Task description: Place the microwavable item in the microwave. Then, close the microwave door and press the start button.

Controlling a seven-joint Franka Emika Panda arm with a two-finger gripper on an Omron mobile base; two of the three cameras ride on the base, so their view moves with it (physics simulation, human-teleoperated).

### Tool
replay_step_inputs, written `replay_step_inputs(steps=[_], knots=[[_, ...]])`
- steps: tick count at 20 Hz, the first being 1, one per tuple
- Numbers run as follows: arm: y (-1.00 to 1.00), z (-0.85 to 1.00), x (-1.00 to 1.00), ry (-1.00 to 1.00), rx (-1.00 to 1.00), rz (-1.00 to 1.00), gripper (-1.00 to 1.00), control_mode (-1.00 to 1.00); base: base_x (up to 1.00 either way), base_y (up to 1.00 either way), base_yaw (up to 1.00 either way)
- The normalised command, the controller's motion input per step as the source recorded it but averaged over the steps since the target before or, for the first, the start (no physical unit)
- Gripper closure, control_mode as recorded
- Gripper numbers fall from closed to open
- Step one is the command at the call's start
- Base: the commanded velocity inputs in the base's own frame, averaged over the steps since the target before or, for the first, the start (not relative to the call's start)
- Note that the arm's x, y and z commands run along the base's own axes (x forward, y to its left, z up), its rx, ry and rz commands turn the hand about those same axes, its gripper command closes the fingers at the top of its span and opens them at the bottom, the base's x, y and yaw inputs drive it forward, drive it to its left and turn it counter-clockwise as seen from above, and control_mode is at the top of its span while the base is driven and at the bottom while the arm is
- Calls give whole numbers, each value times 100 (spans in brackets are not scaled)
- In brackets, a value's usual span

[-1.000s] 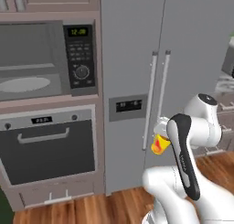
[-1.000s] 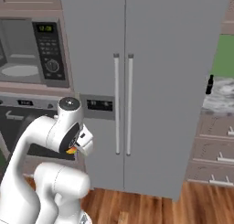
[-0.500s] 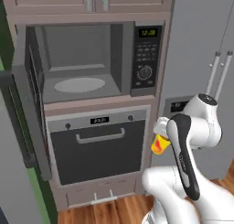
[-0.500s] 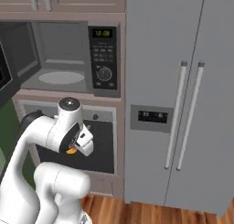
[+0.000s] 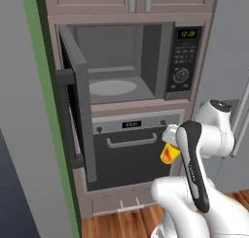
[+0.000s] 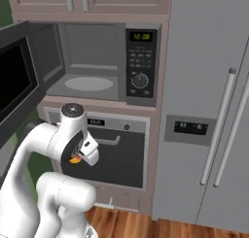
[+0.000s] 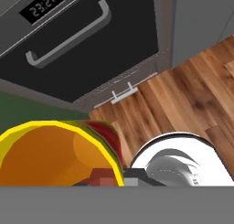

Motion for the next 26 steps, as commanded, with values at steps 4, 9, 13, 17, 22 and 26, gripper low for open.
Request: replay_step_inputs(steps=[4, 9, 13, 17, 22, 26], knots=[[0, 0, 0, 0, 0, 0, 100, 100, 1, 4, 10], [0, 0, 0, 0, 0, 0, 100, 100, 0, 1, 4], [0, 0, 0, 0, 0, 0, 100, 100, 6, 0, 0], [7, 64, 44, -32, -2, 0, 100, -100, 0, 0, 0], [55, 69, 85, -35, -5, -7, 100, -100, 0, 0, 0], [40, 66, 92, -10, 0, 0, 100, -100, 0, 0, 0]])
